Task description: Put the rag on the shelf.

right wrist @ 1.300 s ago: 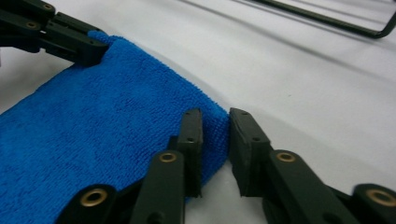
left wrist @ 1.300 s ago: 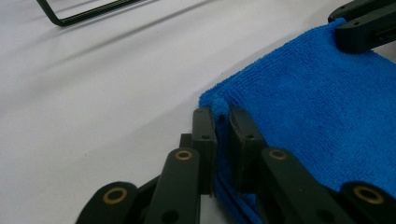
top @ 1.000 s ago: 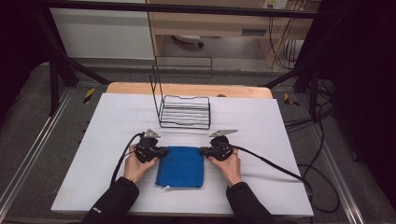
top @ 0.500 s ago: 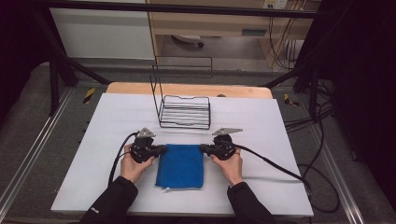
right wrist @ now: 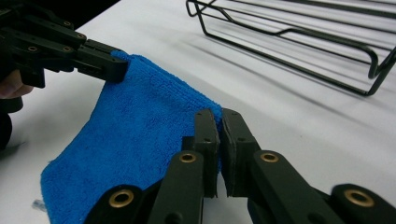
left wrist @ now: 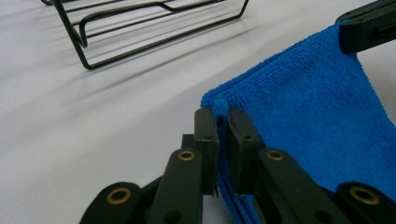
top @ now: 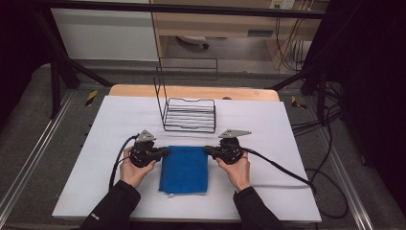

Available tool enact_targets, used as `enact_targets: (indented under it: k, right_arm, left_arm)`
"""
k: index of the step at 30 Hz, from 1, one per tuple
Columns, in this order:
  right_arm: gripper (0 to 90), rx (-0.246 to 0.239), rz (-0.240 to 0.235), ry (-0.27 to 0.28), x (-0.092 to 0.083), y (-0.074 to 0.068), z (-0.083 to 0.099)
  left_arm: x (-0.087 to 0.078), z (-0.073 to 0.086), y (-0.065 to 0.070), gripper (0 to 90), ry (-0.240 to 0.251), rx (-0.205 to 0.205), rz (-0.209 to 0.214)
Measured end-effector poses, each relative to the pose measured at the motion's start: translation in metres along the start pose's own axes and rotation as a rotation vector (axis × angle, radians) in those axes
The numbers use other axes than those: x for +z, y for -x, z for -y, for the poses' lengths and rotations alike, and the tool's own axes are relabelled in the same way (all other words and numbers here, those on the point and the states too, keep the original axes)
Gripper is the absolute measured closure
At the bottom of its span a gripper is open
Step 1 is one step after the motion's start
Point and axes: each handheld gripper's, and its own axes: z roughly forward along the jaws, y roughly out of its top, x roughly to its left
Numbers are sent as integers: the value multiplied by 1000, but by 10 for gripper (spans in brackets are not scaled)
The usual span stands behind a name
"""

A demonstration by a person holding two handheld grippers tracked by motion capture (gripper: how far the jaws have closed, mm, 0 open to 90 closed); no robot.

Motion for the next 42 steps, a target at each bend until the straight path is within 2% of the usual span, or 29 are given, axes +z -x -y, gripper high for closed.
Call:
enact_targets:
  k: [10,20,28,42]
  right_arm:
    - [863,-15,-5,49,-11,-4,-6]
    - [863,-60,-1,95,-19,-12,-13]
    - [864,-83,-2,134,-28,-16,-18]
    - [864,-140,19,206,-46,-28,-29]
  left_arm:
    - [-13,-6,7,834,50,9,-2]
    - [-25,-11,10,834,97,24,-25]
    - [-36,-17,14,834,149,22,-10]
    - [-53,-25,23,834,236,41,-13]
